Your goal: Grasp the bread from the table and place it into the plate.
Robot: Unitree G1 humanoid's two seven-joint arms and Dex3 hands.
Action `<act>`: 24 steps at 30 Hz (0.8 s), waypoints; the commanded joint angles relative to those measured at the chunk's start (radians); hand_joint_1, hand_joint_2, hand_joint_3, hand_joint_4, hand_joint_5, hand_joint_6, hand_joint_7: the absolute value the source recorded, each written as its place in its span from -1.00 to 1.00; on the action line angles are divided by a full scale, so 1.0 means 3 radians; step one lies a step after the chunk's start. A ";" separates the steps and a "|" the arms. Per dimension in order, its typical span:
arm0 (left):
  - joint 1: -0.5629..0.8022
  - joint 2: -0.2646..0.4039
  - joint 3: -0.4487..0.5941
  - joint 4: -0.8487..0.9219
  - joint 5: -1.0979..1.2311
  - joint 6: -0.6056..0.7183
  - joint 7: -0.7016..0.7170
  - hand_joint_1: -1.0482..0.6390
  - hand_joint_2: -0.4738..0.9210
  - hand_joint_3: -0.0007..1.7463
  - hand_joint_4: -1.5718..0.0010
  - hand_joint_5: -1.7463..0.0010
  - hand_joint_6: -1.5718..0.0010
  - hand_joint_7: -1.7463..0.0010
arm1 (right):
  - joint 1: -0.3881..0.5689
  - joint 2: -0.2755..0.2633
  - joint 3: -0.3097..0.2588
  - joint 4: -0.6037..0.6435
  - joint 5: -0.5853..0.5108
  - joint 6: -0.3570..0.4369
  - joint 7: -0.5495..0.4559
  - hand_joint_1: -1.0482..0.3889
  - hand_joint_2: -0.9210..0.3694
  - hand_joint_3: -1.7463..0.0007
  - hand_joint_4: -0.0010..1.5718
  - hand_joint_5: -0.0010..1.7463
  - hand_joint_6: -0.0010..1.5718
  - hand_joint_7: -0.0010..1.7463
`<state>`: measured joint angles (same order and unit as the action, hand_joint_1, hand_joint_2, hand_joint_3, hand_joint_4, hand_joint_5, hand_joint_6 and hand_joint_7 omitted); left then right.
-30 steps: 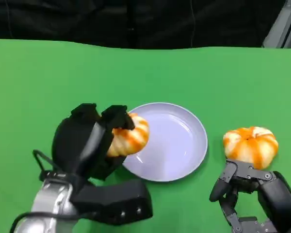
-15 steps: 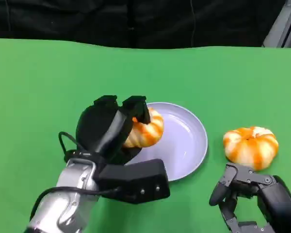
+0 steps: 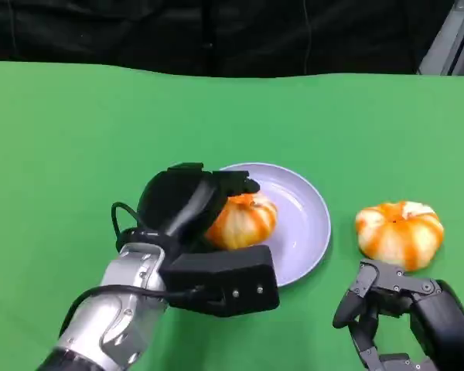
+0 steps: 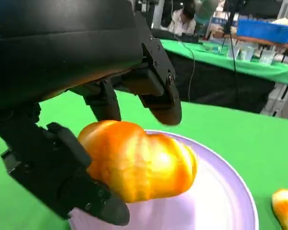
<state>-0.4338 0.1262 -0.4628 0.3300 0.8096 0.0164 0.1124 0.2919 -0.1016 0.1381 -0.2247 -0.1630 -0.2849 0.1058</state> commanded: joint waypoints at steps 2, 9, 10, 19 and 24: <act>-0.0078 0.0139 -0.0136 -0.0168 0.0080 0.0324 -0.0677 -0.58 1.00 -0.68 0.98 0.86 0.86 0.99 | 0.0013 -0.0022 -0.0002 -0.0002 0.0040 -0.0050 0.0003 0.48 -0.05 -0.60 0.13 0.93 0.00 0.57; -0.0014 0.0215 -0.0152 -0.0402 0.0020 0.0475 -0.1056 -0.80 1.00 -0.59 1.00 1.00 0.96 1.00 | 0.0030 -0.0019 -0.0004 -0.0004 0.0096 -0.0044 0.0029 0.51 -0.05 -0.62 0.12 0.93 0.00 0.58; -0.0010 0.0218 -0.0152 -0.0416 0.0017 0.0481 -0.1068 -0.81 1.00 -0.58 1.00 1.00 0.97 1.00 | 0.0030 -0.0019 -0.0004 -0.0004 0.0101 -0.0046 0.0030 0.52 -0.05 -0.62 0.12 0.93 0.00 0.58; 0.0263 0.0400 -0.0037 -0.0943 -0.0043 0.0536 -0.1187 -0.84 1.00 -0.52 1.00 1.00 0.99 1.00 | 0.0085 -0.0063 -0.0015 -0.0018 -0.0069 -0.0152 -0.0040 0.50 -0.03 -0.60 0.15 0.90 0.02 0.55; 0.0588 0.0498 0.0149 -0.1332 -0.0217 0.0395 -0.1074 -0.71 1.00 -0.58 0.94 0.97 0.91 0.96 | 0.0132 -0.0052 -0.0015 -0.0097 -0.0056 -0.0065 -0.0025 0.53 -0.03 -0.60 0.17 0.93 0.03 0.54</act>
<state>-0.3211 0.2448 -0.4558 0.0016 0.7783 0.1644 -0.2320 0.3145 -0.1098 0.1374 -0.2305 -0.1859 -0.3202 0.1002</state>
